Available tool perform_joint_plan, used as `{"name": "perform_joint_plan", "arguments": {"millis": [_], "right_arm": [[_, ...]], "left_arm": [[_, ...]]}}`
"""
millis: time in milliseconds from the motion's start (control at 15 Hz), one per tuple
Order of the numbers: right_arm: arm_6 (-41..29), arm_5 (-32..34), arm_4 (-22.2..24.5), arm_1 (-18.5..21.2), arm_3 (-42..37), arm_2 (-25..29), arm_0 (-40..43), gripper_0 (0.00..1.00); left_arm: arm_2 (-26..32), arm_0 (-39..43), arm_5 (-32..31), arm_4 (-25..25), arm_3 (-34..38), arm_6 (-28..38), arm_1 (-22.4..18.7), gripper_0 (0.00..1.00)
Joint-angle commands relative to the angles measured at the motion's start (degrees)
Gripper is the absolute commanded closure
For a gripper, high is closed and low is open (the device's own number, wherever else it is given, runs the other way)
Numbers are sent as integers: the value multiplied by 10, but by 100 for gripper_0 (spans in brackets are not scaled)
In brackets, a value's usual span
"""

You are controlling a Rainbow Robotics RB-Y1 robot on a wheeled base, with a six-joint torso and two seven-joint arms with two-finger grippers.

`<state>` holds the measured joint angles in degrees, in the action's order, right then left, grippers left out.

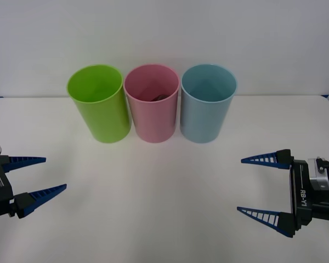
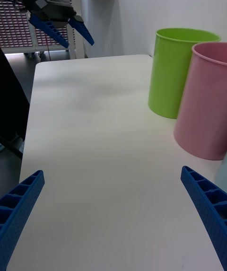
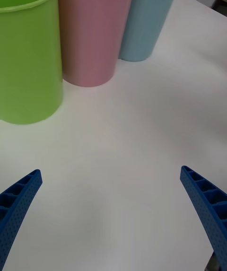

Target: Put cans in the blue bin and PET bottles in the pink bin and trash in the green bin.

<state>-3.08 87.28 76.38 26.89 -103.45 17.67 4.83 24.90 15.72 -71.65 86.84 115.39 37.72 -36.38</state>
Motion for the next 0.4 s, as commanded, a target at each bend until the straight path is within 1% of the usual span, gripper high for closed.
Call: {"name": "perform_joint_plan", "arguments": {"millis": [67, 400], "right_arm": [[0, 0, 0, 0, 0, 0, 0, 0], [0, 0, 0, 0, 0, 0, 0, 0]], "left_arm": [[2, 2, 0, 0, 1, 1, 0, 0], [2, 2, 0, 0, 0, 1, 0, 0]]}}
